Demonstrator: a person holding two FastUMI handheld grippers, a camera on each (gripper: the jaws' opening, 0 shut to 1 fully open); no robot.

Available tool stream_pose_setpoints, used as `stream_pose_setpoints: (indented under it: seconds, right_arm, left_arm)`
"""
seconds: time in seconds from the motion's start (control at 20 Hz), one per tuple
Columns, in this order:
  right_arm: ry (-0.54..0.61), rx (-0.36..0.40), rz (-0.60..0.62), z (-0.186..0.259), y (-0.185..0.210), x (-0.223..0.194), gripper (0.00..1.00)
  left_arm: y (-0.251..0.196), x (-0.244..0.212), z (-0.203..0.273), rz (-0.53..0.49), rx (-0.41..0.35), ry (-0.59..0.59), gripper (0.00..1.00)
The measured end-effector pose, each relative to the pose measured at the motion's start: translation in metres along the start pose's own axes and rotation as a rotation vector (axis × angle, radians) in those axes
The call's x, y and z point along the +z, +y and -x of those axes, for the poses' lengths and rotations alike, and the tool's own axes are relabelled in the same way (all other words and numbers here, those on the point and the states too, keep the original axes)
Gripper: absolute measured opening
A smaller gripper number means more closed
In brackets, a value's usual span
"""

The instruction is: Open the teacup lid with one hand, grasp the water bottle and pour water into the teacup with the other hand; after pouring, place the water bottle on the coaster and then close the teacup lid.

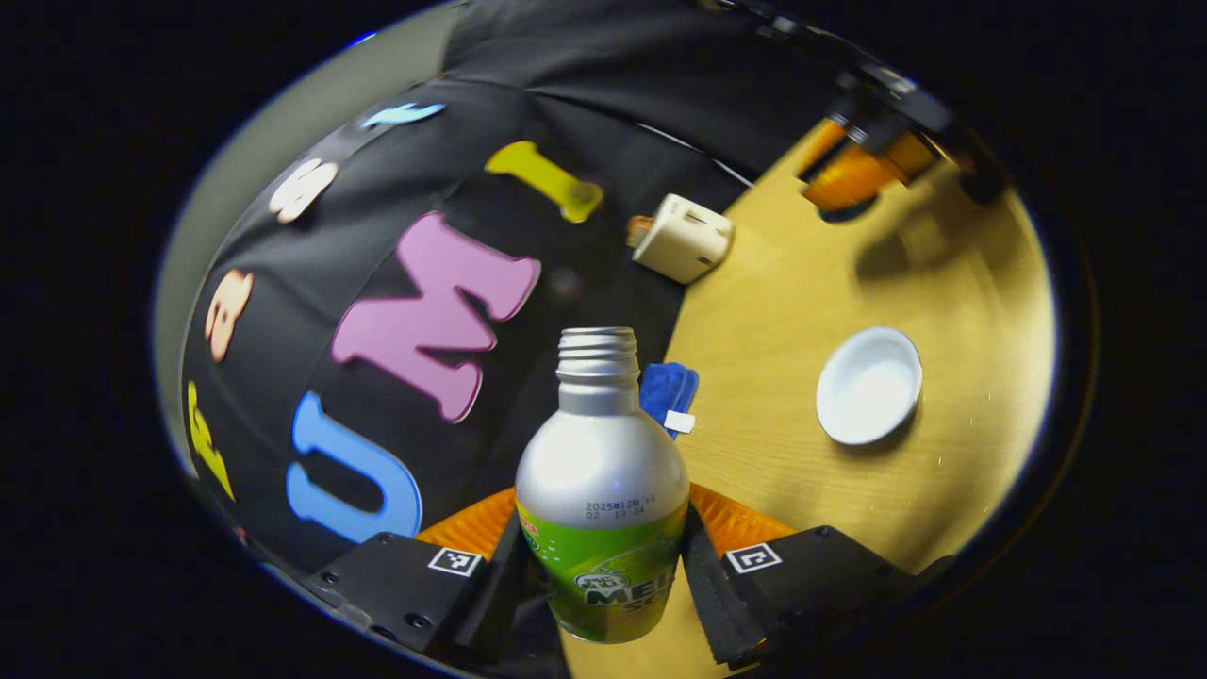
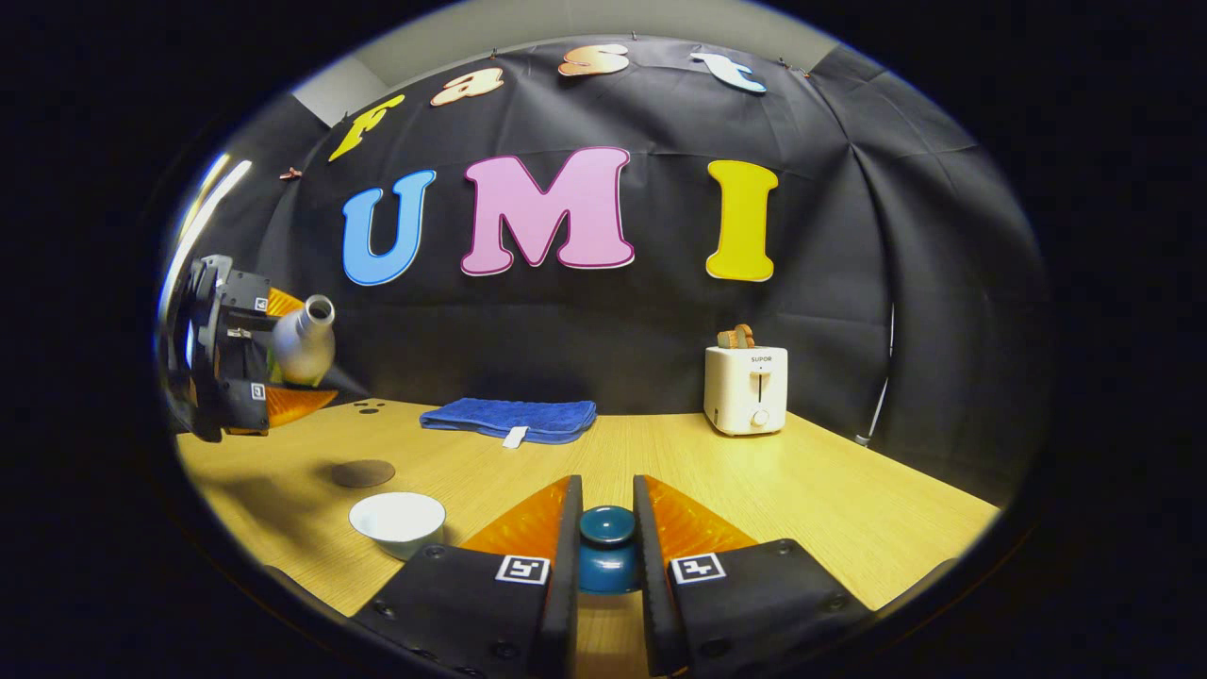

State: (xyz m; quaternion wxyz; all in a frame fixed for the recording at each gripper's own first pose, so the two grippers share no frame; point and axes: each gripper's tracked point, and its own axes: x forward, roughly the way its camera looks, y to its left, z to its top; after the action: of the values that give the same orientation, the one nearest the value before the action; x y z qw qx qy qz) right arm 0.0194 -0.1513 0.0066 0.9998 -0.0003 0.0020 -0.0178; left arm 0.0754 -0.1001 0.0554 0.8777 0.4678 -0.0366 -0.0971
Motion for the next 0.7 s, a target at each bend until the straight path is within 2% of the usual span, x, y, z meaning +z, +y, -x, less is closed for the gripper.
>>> stream_pose_setpoints:
  seconds: [0.05,0.25,0.4,0.55,0.7]
  right_arm:
    - [0.000,0.000,0.000,0.000,0.000,0.000,0.32]
    - [0.001,0.000,0.000,0.000,0.000,0.000,0.32]
    - [0.002,-0.005,0.001,0.000,-0.001,0.000,0.32]
    - [-0.002,-0.027,0.001,0.000,-0.002,0.000,0.32]
    - [-0.001,-0.030,0.000,0.001,-0.003,0.000,0.32]
  left_arm:
    - [0.007,-0.003,-0.001,0.116,0.035,-0.012,0.79]
    - [0.010,-0.021,-0.011,0.597,0.046,-0.033,0.79]
    - [0.022,-0.038,-0.023,0.852,0.085,-0.068,0.79]
    - [0.026,-0.051,-0.028,1.050,0.071,-0.109,0.79]
    - [0.025,-0.057,-0.029,1.072,0.079,-0.082,0.79]
